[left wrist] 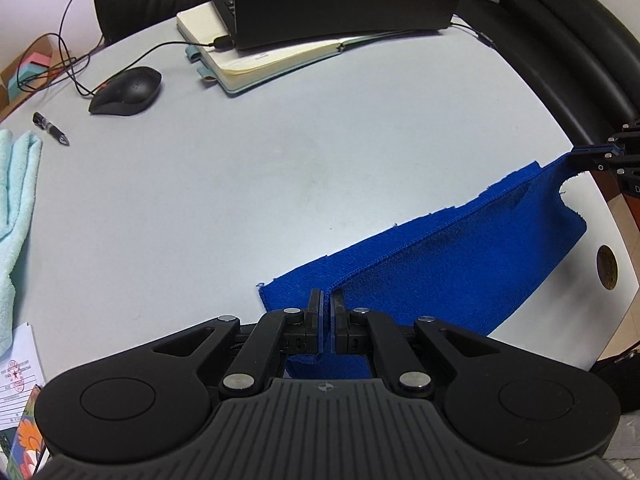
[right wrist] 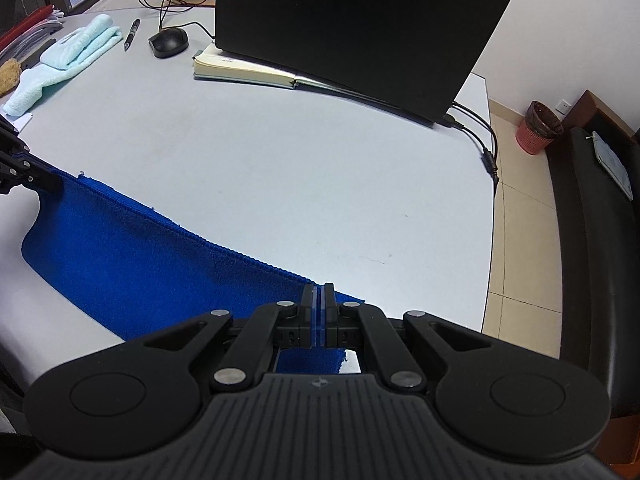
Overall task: Fold towel
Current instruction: 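Lower the stretched towel onto the table with both grippers, then open both grippers to release the towel edges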
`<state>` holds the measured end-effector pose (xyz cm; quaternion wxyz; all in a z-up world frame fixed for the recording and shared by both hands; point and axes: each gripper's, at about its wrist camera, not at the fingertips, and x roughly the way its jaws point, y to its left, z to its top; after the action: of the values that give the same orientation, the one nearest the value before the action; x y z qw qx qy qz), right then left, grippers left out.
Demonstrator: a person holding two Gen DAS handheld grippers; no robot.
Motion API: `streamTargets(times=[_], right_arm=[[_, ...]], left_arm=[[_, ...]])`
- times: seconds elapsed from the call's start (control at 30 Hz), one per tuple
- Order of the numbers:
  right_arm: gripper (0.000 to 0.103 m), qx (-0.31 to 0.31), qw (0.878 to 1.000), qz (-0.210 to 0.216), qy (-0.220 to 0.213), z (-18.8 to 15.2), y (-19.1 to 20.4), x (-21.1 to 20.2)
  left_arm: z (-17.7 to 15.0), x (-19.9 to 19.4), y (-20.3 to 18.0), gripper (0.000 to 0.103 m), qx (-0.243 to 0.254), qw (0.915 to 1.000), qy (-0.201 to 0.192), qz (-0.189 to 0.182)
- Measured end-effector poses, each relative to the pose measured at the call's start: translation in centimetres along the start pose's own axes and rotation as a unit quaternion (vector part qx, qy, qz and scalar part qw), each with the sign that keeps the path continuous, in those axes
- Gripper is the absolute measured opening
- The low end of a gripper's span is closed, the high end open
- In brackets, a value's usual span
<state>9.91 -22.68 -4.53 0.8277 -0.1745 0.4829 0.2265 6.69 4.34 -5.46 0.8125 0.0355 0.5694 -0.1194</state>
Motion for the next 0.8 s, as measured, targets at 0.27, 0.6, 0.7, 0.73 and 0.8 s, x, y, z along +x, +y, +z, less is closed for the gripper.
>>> streamTargets(times=[0.27, 0.6, 0.7, 0.73, 0.8], right_arm=[[0.002, -0.009, 1.000, 0.000, 0.015, 0.9, -0.2, 1.6], [0.002, -0.002, 1.000, 0.004, 0.022, 1.6, -0.1, 2.8], [0.004, -0.004, 1.000, -0.001, 0.025, 1.8, -0.1, 3.1], [0.005, -0.005, 1.000, -0.003, 0.026, 1.9, -0.1, 3.1], [0.011, -0.003, 1.000, -0.008, 0.029, 1.9, -0.2, 3.3]], left_arm=[[0.9, 1.8, 1.3, 0.004, -0.018, 0.9997, 0.011, -0.015], [1.3, 3.0, 2.5, 0.015, -0.035, 0.9988, 0.028, -0.018], [1.3, 2.7, 2.9, 0.033, -0.051, 0.9985, 0.015, -0.012], [1.3, 2.5, 3.1, 0.036, -0.059, 0.9982, 0.006, -0.009], [1.3, 2.3, 3.4, 0.037, -0.070, 0.9975, 0.000, -0.010]])
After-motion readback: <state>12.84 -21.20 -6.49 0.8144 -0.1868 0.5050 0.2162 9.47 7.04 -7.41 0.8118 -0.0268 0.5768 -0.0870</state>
